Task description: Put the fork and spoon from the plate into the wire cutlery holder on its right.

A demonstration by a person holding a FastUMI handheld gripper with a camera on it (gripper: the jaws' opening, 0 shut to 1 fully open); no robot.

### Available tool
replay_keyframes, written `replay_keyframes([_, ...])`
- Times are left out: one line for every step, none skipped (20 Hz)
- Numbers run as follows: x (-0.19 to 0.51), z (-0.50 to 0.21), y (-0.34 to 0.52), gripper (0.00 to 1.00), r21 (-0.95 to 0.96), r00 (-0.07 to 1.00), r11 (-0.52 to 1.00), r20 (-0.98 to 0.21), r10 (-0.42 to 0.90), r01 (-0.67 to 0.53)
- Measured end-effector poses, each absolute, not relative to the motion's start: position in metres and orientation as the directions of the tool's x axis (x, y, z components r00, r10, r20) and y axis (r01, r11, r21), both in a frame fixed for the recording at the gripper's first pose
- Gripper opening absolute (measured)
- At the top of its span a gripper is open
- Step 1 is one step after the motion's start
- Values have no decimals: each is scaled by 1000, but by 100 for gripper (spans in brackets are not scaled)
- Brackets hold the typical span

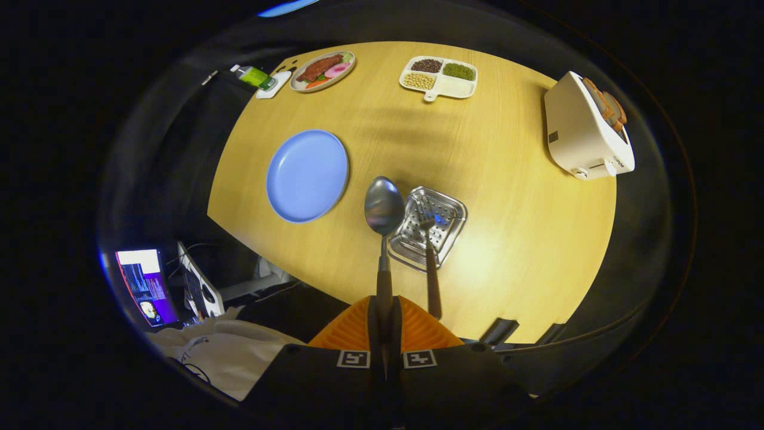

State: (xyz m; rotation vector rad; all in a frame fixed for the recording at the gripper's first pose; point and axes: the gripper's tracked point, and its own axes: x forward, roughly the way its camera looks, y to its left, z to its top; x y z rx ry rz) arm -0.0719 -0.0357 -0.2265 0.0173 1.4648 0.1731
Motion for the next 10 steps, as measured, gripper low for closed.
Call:
replay_keyframes([-73,-229,-47,5,99,63,988,-992,107,-119])
replay_keyframes([-76,-232,-57,5,75,30,989,-996,80,-130])
replay_keyframes([-74,-236,-67,5,56,2,989,-998,57,-140])
replay_keyframes([-73,-237,-72,5,49,-19,987,-999,47,-155])
replay_keyframes([-70,-240,-75,5,52,-40,986,-998,46,-161])
replay_keyframes([-68,-242,-76,5,61,-57,985,-997,53,-161])
replay_keyframes([-64,-244,-74,6,74,-71,984,-996,62,-165])
replay_keyframes([-60,-247,-72,6,85,-81,982,-994,73,-168])
replay_keyframes([-59,-249,-70,6,96,-99,981,-992,80,-171])
replay_keyframes([-58,-253,-69,6,102,-116,979,-990,82,-174])
